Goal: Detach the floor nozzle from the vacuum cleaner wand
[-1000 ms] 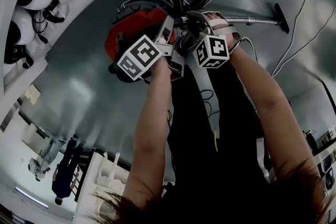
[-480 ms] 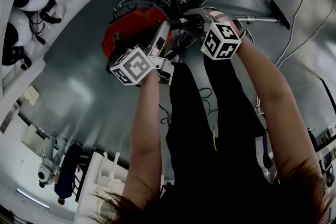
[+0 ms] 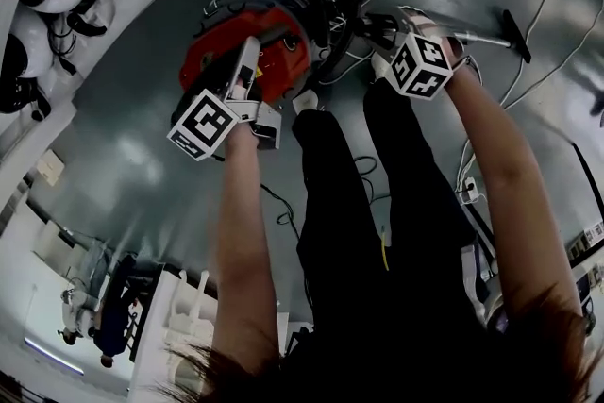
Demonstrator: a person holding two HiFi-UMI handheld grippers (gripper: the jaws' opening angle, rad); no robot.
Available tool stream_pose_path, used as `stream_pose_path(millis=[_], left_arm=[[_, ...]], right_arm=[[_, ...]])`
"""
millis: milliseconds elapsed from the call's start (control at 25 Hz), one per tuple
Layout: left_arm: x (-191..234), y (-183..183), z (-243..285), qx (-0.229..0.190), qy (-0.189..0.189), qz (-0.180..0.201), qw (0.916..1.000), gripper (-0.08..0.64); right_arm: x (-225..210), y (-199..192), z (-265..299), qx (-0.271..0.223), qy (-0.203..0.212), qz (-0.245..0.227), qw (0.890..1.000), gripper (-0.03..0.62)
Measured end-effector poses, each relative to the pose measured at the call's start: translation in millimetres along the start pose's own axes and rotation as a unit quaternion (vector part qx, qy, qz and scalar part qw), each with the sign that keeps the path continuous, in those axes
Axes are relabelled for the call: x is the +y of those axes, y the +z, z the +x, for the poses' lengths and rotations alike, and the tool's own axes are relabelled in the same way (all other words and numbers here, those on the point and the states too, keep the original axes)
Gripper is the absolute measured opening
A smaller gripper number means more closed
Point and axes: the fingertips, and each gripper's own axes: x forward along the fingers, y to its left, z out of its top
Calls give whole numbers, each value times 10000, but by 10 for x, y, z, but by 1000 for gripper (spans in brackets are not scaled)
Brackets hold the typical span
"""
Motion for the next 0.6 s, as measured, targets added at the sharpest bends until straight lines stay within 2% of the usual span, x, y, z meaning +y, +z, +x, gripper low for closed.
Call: stream_pose_path(millis=[200, 320, 600], left_arm=[[74, -185, 184, 103, 244, -108, 9996, 166], [123, -181, 202, 105, 345, -201, 9991, 167], [175, -149, 248, 140, 508, -118, 9985, 173]], right_arm=[[34, 62, 112, -9, -27, -26, 10000, 159], [55, 111, 173, 35, -45, -21, 10000, 160], [59, 418, 295, -112, -92, -2, 9999, 160]])
